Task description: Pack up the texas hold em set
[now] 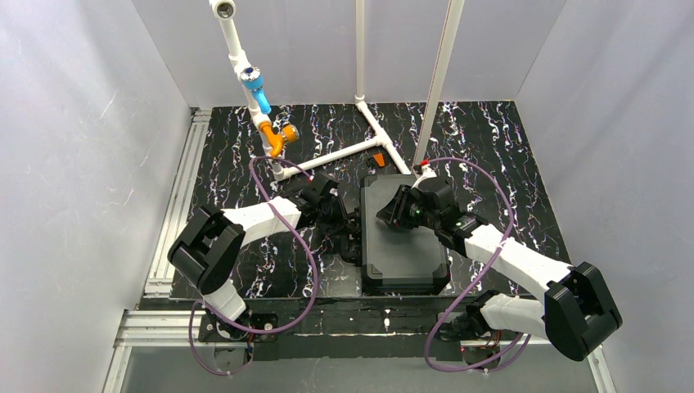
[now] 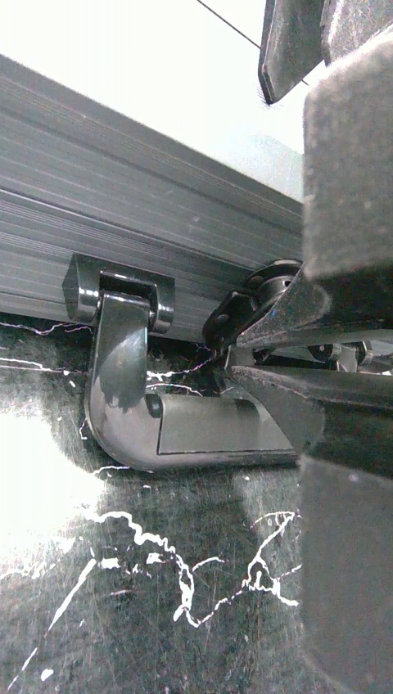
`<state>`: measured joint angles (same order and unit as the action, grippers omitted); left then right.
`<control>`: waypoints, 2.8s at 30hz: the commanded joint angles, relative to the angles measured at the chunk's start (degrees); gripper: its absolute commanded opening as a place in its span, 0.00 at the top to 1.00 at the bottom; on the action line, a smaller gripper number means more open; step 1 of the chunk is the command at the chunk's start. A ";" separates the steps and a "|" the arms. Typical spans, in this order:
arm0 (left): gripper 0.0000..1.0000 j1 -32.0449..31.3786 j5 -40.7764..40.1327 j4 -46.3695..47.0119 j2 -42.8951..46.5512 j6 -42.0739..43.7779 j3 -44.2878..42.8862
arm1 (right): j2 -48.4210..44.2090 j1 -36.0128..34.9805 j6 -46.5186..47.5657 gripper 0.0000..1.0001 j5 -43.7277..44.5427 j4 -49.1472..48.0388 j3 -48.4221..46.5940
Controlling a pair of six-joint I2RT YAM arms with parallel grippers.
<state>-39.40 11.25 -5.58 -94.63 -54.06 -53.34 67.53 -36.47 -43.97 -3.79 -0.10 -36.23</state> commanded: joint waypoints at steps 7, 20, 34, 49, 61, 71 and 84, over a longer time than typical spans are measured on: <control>0.87 -1.62 0.53 -0.41 -0.45 -0.52 -3.87 | 4.65 -0.27 3.45 0.61 3.53 19.17 6.13; 0.87 -3.32 -0.60 -3.15 3.68 -1.16 -5.27 | 4.72 -0.25 3.31 0.61 3.51 18.73 6.52; 0.87 -6.02 -1.90 -6.00 5.42 -1.70 -9.08 | 5.05 -0.27 3.30 0.61 3.30 18.22 6.62; 0.87 -8.50 -2.28 -6.36 3.16 -1.57 -12.33 | 5.25 -0.27 3.56 0.61 3.33 18.28 6.54; 0.87 -8.69 -6.24 -11.63 6.02 0.61 -12.18 | 4.98 -0.27 3.69 0.61 3.42 18.42 6.87; 0.88 -8.28 -13.19 -17.68 10.56 3.27 -9.44 | 5.09 -0.27 3.53 0.61 3.18 18.37 6.70; 1.00 -6.31 -15.14 -19.10 9.09 3.78 -7.60 | 4.37 -0.27 3.53 0.61 3.52 19.70 6.35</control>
<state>-46.15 -1.58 -23.68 -85.86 -51.42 -61.43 67.48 -36.47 -43.94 -3.79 -1.63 -35.44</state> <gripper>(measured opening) 0.008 0.384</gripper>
